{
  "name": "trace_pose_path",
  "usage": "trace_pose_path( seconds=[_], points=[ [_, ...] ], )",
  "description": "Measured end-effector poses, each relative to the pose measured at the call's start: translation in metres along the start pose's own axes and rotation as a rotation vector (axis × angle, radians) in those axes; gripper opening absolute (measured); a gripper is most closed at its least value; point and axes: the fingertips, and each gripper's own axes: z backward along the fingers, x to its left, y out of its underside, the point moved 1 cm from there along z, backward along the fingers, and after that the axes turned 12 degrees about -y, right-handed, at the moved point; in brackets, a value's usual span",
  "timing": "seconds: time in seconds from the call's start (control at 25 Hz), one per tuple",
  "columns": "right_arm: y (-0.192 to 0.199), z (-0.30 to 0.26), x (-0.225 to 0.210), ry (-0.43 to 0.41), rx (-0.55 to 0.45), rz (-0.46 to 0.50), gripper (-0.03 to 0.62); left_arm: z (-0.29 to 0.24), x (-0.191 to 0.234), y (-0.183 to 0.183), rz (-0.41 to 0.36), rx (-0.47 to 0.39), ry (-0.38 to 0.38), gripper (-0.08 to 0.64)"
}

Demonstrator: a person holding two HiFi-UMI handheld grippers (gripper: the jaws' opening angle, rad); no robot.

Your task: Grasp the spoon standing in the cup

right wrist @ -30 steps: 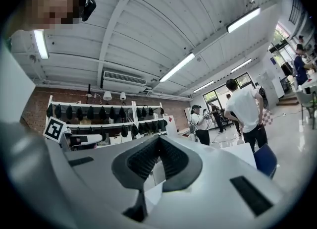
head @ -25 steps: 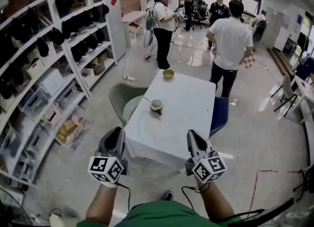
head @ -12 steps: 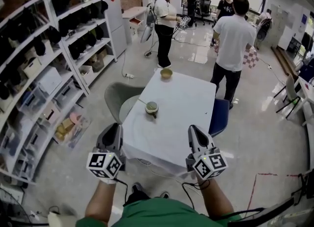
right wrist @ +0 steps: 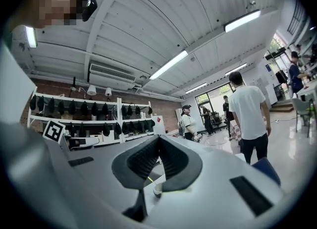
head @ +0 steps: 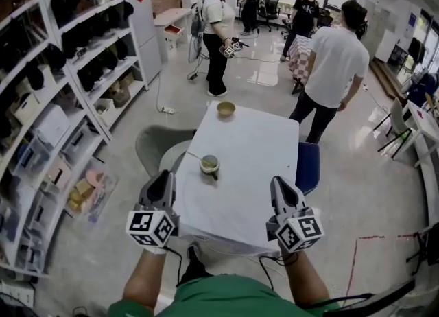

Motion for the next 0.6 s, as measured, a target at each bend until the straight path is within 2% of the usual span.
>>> trace_pose_path(
  seconds=[0.28,0.48,0.6],
  points=[
    [0.012,-0.09,-0.004,0.067,0.04,0.026,0.023,-0.078,0.078,-0.01,0.051,0.017,0.019,0.058],
    [0.043,-0.157,0.0,0.09,0.083,-0.024,0.023,-0.114,0.126,-0.018,0.076,-0.009,0.059,0.06],
    [0.072,-0.196,0.002,0.09,0.146,0.004,0.023,-0.131,0.155,-0.014,0.086,0.001,0.068,0.06]
  ],
)
